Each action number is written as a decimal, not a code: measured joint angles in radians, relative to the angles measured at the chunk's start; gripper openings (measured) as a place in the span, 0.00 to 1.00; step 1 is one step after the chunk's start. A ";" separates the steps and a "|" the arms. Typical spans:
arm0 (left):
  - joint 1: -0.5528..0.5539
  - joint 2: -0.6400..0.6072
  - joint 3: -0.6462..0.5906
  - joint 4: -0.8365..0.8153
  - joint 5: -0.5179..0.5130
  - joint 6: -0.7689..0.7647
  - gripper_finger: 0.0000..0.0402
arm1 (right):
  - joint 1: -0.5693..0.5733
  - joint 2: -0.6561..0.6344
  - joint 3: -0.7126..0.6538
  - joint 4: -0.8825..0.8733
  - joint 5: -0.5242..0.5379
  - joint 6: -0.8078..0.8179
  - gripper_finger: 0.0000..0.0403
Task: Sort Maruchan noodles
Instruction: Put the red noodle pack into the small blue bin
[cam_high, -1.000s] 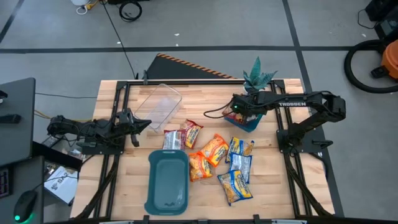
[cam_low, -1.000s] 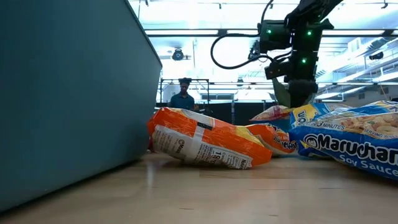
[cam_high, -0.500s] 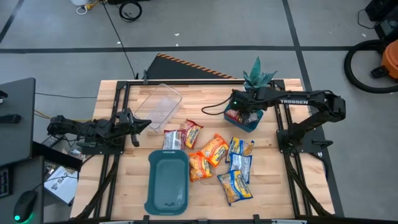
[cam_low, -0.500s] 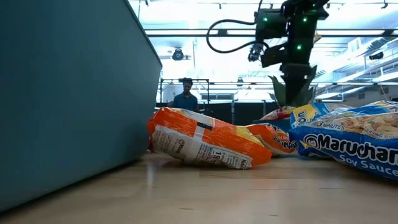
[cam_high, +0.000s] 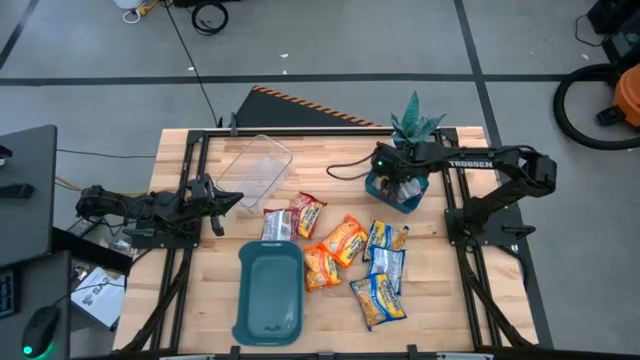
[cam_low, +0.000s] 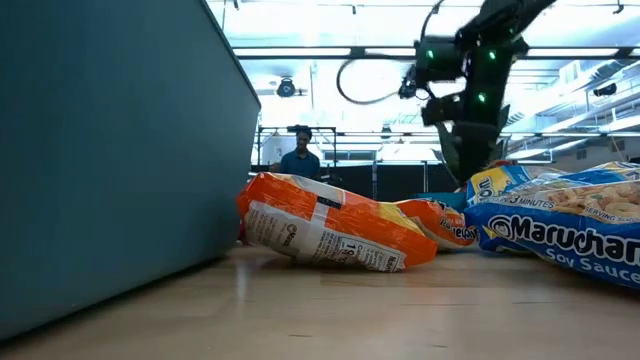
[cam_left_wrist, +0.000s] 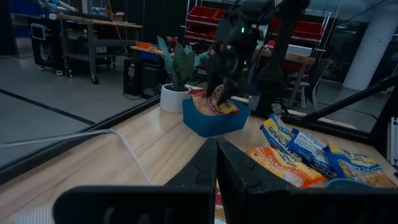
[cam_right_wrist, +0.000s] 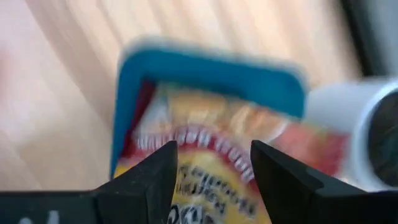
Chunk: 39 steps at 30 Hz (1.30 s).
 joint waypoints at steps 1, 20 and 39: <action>0.000 0.000 0.000 0.000 0.000 0.000 0.03 | 0.002 0.000 0.029 -0.001 0.004 0.000 0.52; 0.000 0.000 0.000 0.001 0.002 -0.054 0.03 | 0.311 0.325 0.267 0.350 -0.033 -0.247 0.52; 0.000 0.000 0.000 -0.026 0.002 -0.052 0.03 | 0.359 0.661 0.408 0.432 0.139 -0.511 0.23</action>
